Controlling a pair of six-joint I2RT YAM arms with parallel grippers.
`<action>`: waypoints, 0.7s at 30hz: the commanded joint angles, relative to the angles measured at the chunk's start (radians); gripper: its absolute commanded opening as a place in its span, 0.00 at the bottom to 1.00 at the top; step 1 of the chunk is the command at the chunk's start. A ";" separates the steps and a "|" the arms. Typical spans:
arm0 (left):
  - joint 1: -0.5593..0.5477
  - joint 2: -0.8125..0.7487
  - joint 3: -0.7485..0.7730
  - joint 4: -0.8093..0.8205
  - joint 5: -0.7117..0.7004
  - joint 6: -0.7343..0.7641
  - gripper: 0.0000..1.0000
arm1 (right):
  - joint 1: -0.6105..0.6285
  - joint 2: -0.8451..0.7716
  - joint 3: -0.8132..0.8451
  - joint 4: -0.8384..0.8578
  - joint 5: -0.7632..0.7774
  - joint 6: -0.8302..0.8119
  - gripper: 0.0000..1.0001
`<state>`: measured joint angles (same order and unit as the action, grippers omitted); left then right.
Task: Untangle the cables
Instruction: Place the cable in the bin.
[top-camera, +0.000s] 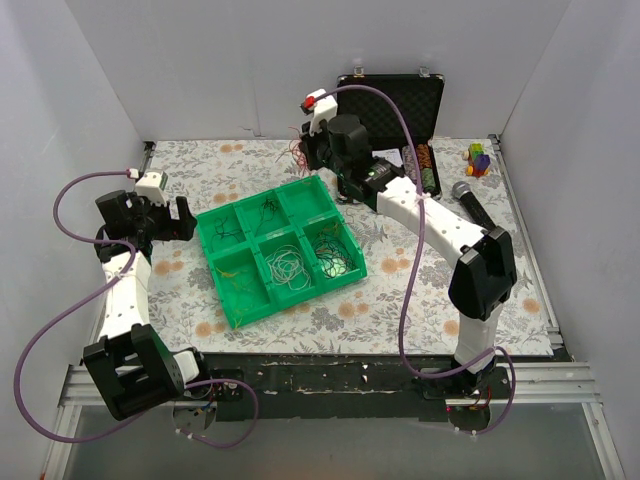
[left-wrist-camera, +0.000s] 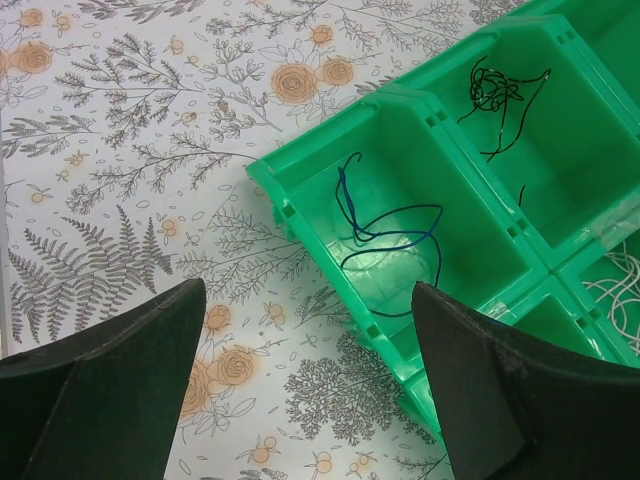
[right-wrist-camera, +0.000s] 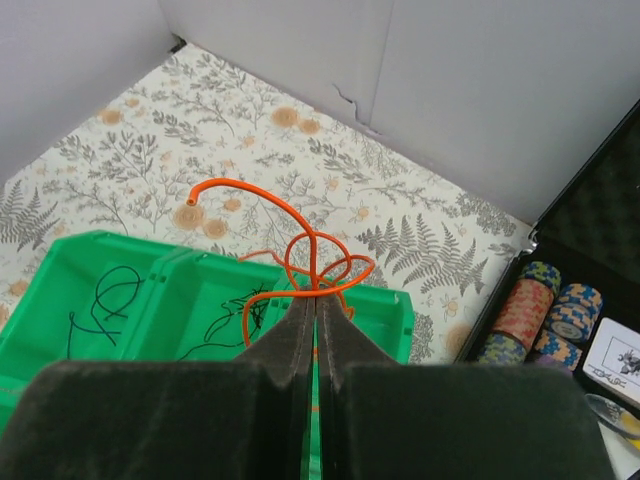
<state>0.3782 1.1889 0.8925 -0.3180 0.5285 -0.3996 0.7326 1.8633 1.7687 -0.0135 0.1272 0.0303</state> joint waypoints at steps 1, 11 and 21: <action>0.005 -0.011 0.000 -0.015 0.019 0.031 0.84 | -0.004 0.027 -0.027 0.015 -0.004 0.042 0.01; 0.005 -0.011 -0.006 -0.010 0.019 0.031 0.83 | -0.009 0.088 -0.123 -0.016 -0.021 0.103 0.01; 0.005 -0.015 -0.006 -0.007 0.018 0.038 0.83 | -0.047 0.175 -0.120 -0.087 -0.001 0.140 0.01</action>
<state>0.3782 1.1893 0.8917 -0.3222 0.5323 -0.3798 0.7021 2.0132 1.6379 -0.0673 0.1059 0.1467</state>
